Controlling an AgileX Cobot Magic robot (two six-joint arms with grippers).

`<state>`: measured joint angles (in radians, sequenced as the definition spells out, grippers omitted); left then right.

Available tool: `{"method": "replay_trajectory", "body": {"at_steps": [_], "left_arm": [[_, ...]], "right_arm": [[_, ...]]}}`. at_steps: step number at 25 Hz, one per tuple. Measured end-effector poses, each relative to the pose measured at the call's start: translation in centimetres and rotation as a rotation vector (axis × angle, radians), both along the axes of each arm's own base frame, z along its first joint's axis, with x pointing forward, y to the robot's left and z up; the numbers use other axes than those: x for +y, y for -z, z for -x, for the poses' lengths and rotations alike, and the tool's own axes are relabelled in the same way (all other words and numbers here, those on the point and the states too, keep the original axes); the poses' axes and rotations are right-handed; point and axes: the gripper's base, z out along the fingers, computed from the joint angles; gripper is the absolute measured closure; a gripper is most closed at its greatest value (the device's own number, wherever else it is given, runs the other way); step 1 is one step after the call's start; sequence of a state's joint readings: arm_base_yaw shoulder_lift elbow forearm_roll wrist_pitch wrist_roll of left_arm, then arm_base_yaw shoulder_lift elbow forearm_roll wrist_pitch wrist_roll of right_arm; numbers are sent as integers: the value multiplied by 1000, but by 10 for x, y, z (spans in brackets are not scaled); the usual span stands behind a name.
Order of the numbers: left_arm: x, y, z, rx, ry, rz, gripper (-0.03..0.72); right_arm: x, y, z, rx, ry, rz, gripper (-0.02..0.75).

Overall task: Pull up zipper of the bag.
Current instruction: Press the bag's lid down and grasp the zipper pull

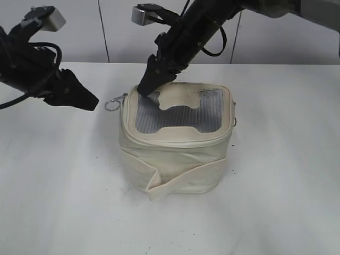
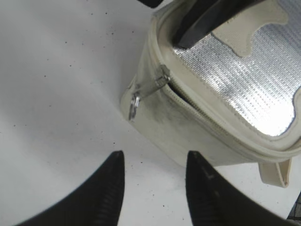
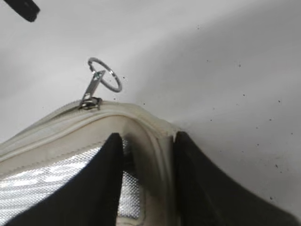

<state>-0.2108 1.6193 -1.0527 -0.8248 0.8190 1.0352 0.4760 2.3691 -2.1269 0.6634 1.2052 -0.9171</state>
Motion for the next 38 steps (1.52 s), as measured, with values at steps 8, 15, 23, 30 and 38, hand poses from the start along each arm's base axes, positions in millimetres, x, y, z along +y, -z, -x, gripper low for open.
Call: {"method": "replay_trajectory", "body": {"at_steps": [8,15,23,30,38], "left_arm": [[5,0,-8,-105,-10,-68,328],[5,-1,-8,-141,70,-146,209],[-24,-1,0,-206,164,-184,195],[-27,2,-5,-263,157,-221,195],[-32,9,-21,-253,158,-224,195]], "right_arm": [[0,0,1,19,2,-1,645],[0,0,1,30,16,0,647],[0,0,1,33,20,0,647],[0,0,1,35,20,1,649],[0,0,1,35,21,1,650]]}}
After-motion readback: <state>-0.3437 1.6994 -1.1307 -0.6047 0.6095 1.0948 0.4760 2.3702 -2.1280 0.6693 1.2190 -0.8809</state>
